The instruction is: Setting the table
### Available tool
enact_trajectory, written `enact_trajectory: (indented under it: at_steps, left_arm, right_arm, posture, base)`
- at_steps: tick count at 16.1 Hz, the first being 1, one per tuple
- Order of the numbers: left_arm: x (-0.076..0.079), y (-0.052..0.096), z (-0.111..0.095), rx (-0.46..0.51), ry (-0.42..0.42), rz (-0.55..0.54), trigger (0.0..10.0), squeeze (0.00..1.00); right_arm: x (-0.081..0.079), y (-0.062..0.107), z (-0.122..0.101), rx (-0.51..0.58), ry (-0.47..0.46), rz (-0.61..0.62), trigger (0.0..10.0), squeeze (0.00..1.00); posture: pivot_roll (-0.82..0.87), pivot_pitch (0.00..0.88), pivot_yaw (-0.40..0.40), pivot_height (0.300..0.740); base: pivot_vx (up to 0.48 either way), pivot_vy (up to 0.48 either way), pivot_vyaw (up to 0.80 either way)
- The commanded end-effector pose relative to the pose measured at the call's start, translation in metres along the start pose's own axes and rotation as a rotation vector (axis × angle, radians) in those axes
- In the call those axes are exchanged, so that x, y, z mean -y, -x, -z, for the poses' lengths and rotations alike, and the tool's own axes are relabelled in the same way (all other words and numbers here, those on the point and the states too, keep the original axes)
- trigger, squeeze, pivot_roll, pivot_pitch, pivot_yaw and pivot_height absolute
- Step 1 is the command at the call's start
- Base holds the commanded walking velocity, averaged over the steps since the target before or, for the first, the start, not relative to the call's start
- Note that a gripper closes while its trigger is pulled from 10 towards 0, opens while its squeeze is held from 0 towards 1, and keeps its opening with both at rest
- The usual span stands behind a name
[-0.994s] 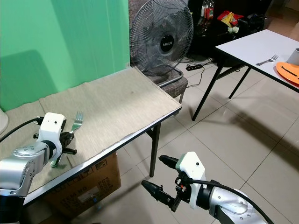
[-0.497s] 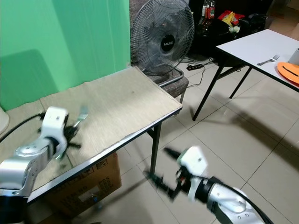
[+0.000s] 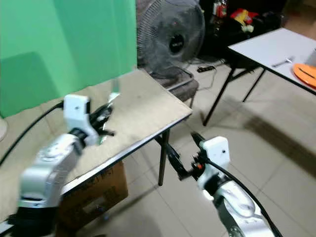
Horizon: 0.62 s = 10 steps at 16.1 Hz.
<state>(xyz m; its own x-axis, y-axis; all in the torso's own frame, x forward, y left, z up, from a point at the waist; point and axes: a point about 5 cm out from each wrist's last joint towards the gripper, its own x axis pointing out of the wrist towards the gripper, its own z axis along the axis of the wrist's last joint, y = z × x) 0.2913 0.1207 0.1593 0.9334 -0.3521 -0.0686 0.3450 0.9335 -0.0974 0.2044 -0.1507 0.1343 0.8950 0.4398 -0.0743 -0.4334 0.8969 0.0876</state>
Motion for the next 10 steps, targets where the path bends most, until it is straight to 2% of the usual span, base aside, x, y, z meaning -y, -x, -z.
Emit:
enact_trajectory:
  at_steps: [1,2,3,5,7,10]
  left_arm:
    - [0.010,-0.004,-0.001,0.035,-0.060,-0.009,10.0,0.00]
    - [0.012,-0.003,0.006,0.017,-0.130,-0.032,10.0,0.00]
    - [0.014,-0.001,0.005,0.013,-0.156,-0.025,10.0,0.00]
    - [0.014,0.002,0.004,0.041,-0.127,-0.025,10.0,0.00]
    - [0.011,0.002,0.003,0.079,-0.158,-0.052,10.0,0.00]
    - [0.011,0.005,0.004,0.109,-0.161,-0.068,10.0,0.00]
  right_arm:
    - [0.011,0.002,0.005,-0.001,-0.007,0.090,10.0,0.00]
    - [0.016,0.003,0.011,-0.018,-0.004,0.152,10.0,0.00]
    - [0.019,0.004,0.011,-0.019,-0.027,0.212,10.0,0.00]
    - [0.021,0.002,0.009,-0.007,-0.042,0.239,10.0,0.00]
    - [0.025,0.001,0.007,0.011,-0.036,0.286,10.0,0.00]
    - [0.025,0.004,0.007,0.016,-0.023,0.314,10.0,0.00]
  posture:
    - [-0.01,0.000,-0.031,0.740]
    - [0.00,0.000,-0.043,0.740]
    - [0.00,0.000,-0.048,0.740]
    - [0.00,0.000,-0.047,0.740]
    - [-0.01,0.000,-0.058,0.740]
    - [-0.01,0.000,-0.057,0.740]
  base:
    - [0.000,0.000,-0.80]
    - [0.000,0.000,-0.80]
    - [0.000,0.000,-0.79]
    - [0.000,0.000,-0.79]
    - [0.000,0.000,-0.79]
    - [0.000,0.000,-0.79]
